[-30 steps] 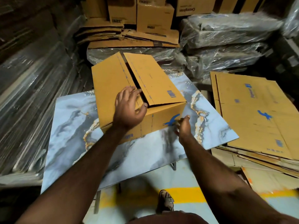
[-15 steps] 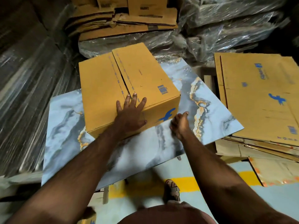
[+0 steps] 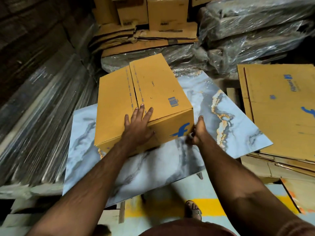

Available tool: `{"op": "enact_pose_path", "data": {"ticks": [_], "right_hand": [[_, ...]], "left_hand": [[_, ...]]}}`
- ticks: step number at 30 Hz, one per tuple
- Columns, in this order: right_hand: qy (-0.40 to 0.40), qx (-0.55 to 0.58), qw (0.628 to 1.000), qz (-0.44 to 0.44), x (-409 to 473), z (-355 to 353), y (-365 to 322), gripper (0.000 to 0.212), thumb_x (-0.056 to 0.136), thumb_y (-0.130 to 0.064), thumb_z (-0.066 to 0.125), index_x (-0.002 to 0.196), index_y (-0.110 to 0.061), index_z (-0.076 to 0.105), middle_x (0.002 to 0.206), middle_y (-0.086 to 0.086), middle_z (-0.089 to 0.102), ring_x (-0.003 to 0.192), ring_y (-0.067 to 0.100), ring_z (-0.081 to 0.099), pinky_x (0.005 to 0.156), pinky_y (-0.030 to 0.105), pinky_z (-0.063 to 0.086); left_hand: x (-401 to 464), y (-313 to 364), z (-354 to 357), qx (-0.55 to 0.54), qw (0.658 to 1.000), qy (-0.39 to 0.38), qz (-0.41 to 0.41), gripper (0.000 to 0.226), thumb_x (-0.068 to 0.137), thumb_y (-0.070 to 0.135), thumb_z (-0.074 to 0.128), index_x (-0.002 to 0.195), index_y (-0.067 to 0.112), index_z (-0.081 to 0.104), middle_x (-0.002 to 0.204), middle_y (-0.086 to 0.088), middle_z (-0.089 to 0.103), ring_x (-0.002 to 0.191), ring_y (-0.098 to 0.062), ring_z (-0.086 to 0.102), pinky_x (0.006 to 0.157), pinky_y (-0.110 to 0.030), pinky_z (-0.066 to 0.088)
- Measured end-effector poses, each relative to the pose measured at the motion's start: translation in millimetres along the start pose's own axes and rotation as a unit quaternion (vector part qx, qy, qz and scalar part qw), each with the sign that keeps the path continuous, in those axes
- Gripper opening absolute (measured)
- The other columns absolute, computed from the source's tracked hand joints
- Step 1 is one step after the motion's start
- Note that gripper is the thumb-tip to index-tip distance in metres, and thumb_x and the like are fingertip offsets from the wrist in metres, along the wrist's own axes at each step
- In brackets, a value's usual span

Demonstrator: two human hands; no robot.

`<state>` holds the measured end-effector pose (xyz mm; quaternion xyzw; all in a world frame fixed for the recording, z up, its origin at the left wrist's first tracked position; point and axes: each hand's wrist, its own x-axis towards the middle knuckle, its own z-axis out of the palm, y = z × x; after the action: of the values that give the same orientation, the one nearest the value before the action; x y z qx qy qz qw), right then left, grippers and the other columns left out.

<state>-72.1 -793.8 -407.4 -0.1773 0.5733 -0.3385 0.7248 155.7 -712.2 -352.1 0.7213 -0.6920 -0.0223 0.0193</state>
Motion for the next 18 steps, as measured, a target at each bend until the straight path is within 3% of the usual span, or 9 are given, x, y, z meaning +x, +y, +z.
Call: {"op": "enact_pose_path", "data": {"ticks": [1,2,3,7,10,14,18], "right_hand": [[-0.002,0.026,1.000,0.009,-2.6,6.1,-2.3,0.073,0.100,-0.064,0.012,0.101,-0.010,0.061,0.092,0.007,0.059,0.083,0.024,0.058,0.094,0.036,0.051],[-0.013,0.048,0.999,0.022,-7.0,10.2,-5.8,0.072,0.101,-0.063,0.015,0.098,-0.007,0.060,0.095,0.008,0.060,0.087,0.028,0.057,0.104,0.046,0.045],[-0.023,0.062,0.998,0.017,-12.2,14.1,-10.4,0.070,0.101,-0.062,0.017,0.094,-0.007,0.060,0.096,0.011,0.061,0.085,0.030,0.057,0.104,0.049,0.044],[-0.050,0.056,0.997,-0.022,-31.6,35.1,-34.1,0.061,0.099,-0.061,0.025,0.096,-0.013,0.064,0.094,0.008,0.067,0.085,0.024,0.062,0.072,0.035,0.050],[-0.070,0.078,0.989,-0.106,-46.6,57.0,-56.8,0.050,0.100,-0.056,0.035,0.089,-0.015,0.062,0.087,0.002,0.065,0.079,0.018,0.062,0.065,0.031,0.051],[-0.190,0.080,0.957,-0.204,-83.9,103.4,-96.6,0.046,0.100,-0.060,0.037,0.092,-0.025,0.067,0.086,-0.004,0.070,0.077,0.012,0.065,0.063,0.026,0.050],[-0.283,-0.120,0.900,-0.308,-117.5,148.8,-107.2,0.053,0.100,-0.063,0.025,0.125,-0.036,0.063,0.111,-0.010,0.068,0.099,0.005,0.061,0.078,0.029,0.051]], "left_hand": [[-1.9,-5.2,-3.4,-0.015,1.000,0.014,-0.007,0.092,0.088,0.050,0.062,0.157,0.033,0.002,0.166,-0.005,-0.005,0.152,-0.026,0.002,0.119,-0.057,0.009],[-3.4,-9.9,-6.7,-0.031,0.999,0.025,-0.014,0.091,0.089,0.050,0.061,0.157,0.033,0.003,0.165,-0.007,-0.003,0.152,-0.027,0.004,0.119,-0.056,0.009],[-5.1,-14.3,-10.5,-0.048,0.998,0.036,-0.021,0.089,0.090,0.052,0.059,0.157,0.033,0.004,0.165,-0.010,-0.002,0.152,-0.028,0.005,0.119,-0.056,0.009],[-11.8,-26.8,-26.3,-0.126,0.987,0.087,-0.043,0.083,0.091,0.055,0.054,0.157,0.035,0.006,0.164,-0.012,0.004,0.151,-0.029,0.009,0.118,-0.054,0.010],[-16.7,-32.9,-40.9,-0.198,0.962,0.170,-0.077,0.079,0.092,0.059,0.051,0.156,0.034,0.014,0.163,-0.009,0.014,0.150,-0.026,0.017,0.118,-0.050,0.020],[-15.0,-35.5,-57.1,-0.339,0.863,0.354,-0.124,0.079,0.087,0.063,0.047,0.150,0.018,0.035,0.151,-0.006,0.042,0.139,-0.023,0.040,0.112,-0.039,0.036],[-9.0,-29.5,-60.8,-0.537,0.703,0.418,-0.206,0.065,0.092,0.054,0.051,0.142,0.014,0.043,0.139,-0.003,0.056,0.128,-0.017,0.053,0.107,-0.037,0.042]]}}
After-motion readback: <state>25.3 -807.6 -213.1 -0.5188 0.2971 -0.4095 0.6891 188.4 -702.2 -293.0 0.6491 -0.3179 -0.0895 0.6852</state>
